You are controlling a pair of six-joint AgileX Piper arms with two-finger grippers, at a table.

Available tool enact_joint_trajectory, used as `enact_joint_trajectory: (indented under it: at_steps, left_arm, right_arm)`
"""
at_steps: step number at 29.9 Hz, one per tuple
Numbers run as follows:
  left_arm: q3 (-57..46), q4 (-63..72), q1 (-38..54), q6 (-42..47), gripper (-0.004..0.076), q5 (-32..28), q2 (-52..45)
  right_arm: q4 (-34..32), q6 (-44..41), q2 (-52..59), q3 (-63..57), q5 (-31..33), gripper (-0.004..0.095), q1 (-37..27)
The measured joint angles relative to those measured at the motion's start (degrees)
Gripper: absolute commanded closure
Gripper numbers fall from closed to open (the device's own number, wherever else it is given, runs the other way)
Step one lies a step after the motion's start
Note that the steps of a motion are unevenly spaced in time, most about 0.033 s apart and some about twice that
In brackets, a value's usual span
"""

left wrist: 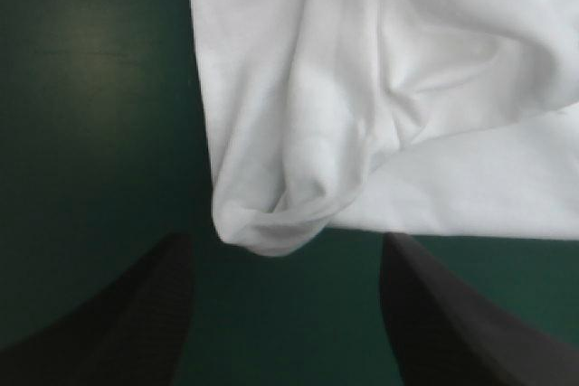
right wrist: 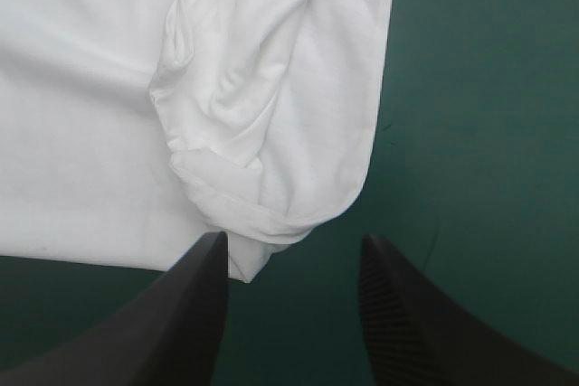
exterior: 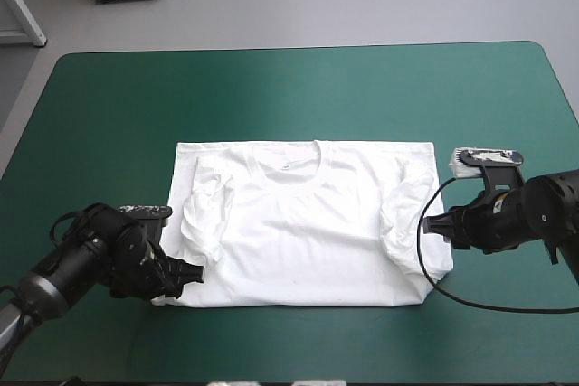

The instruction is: Fold the cloth

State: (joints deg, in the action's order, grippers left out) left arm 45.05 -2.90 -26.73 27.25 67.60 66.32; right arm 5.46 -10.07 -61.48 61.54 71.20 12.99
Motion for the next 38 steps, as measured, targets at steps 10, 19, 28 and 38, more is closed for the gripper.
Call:
enact_joint_trajectory:
  at_steps: [10, 19, 28, 38]
  left_arm:
    - [-7.9, -0.2, 0.0, 2.5, 0.0286, -7.6, 0.3]
    - [-11.0, 2.1, 4.0, 4.1, 0.0303, -13.2, 2.2]
    - [-10.0, 5.3, 6.6, 2.7, 0.0734, -16.0, 4.8]
    - [-9.9, 5.5, 6.6, 2.3, 0.0733, -16.1, 4.8]
  right_arm:
    - [-0.9, 0.0, 0.1, 0.0, 0.0, 0.0494, 0.0]
    - [-1.3, 0.9, 0.6, 0.0, 0.0, 0.0494, 0.0]
    - [-1.3, 1.7, 0.8, -2.1, 0.0, 0.0494, 0.0]
    - [2.6, 1.9, 1.1, -12.7, -3.4, 0.0417, 0.0]
